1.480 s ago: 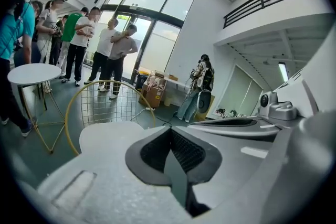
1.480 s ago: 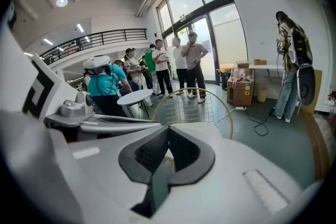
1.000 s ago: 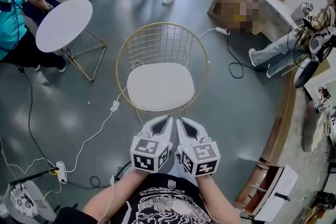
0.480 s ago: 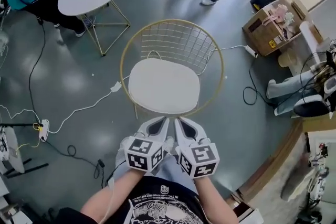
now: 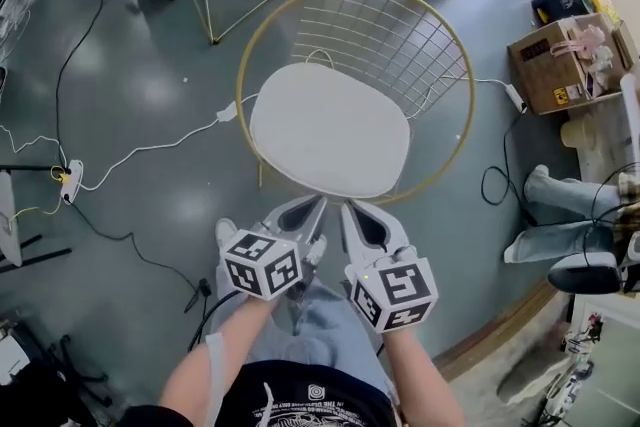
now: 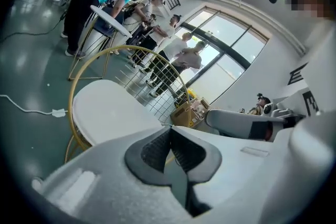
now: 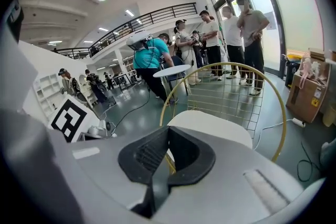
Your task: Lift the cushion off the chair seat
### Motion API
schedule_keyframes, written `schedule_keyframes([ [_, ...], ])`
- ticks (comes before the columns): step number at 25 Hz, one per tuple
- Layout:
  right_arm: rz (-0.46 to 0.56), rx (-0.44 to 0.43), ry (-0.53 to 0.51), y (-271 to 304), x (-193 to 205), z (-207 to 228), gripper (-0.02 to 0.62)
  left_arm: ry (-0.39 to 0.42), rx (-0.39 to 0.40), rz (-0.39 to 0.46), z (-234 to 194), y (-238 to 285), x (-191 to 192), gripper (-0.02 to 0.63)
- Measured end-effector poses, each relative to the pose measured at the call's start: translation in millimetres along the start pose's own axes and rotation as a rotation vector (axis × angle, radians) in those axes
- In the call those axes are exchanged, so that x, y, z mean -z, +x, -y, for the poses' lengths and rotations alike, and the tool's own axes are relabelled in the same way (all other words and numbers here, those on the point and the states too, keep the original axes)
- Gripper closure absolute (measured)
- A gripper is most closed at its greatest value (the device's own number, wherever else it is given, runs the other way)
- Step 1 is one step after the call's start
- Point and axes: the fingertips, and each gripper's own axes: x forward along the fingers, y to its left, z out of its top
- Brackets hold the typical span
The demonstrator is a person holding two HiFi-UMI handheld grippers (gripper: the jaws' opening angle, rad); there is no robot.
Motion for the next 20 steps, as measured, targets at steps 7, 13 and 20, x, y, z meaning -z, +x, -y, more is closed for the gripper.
schedule_keyframes([
  [7,-0.038,-0.062,-0.065,21,23,7,0.597,-0.150,0.048,0.069,-35,15,23,0.606],
  [13,-0.054,-0.071,-0.057,32,42,16,0.597,-0.229,0.081,0.091,-62,24,48,0.566],
  [20,-0.069,-0.068,-0.046,42,54,27,0.597,-0.320,0.050,0.116,-110,34,73,0.503],
])
